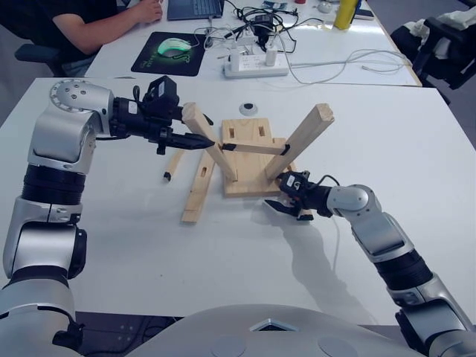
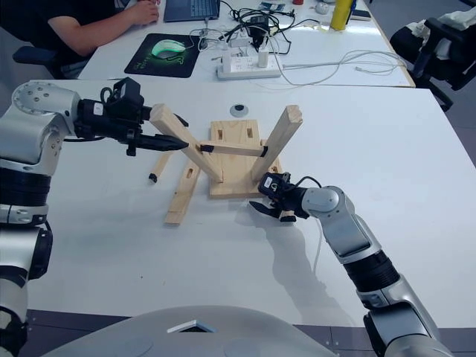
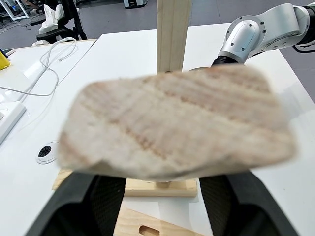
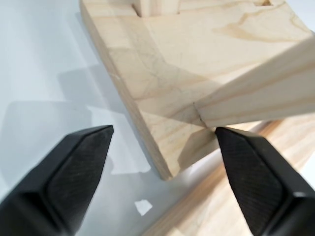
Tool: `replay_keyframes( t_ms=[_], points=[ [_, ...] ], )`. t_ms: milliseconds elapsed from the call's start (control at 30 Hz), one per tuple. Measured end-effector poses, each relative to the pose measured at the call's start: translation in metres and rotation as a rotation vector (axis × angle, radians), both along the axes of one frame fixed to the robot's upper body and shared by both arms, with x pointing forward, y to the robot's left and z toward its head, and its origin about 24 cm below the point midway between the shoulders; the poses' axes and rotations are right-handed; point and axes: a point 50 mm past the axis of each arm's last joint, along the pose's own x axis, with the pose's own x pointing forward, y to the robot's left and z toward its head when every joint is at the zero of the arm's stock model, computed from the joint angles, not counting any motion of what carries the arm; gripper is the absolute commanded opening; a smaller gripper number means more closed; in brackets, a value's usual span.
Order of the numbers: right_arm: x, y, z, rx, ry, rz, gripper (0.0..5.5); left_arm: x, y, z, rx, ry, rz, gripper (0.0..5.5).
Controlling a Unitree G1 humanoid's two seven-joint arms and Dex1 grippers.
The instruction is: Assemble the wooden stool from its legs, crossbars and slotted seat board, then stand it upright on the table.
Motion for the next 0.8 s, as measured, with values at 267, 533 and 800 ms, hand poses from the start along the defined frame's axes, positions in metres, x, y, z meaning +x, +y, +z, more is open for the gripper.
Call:
replay_keyframes(
  t_ms=[267, 533, 800],
  points=[
    [-0.004, 0.003, -0.002, -0.001, 0.007, 0.022, 3.84, -0.008, 0.001, -0.013, -0.019, 0.015, 0.026, 2.08],
    [-0.008, 0.007, -0.001, 0.018, 0.022, 0.053, 3.66, -0.014, 0.013, -0.015, -0.037, 0.029, 0.046, 2.08],
    [-0.011, 0.001, 0.003, 0.156, 0.048, 0.023, 2.47, -0.018, 0.016, -0.017, -0.063, 0.030, 0.062, 2.08]
  ],
)
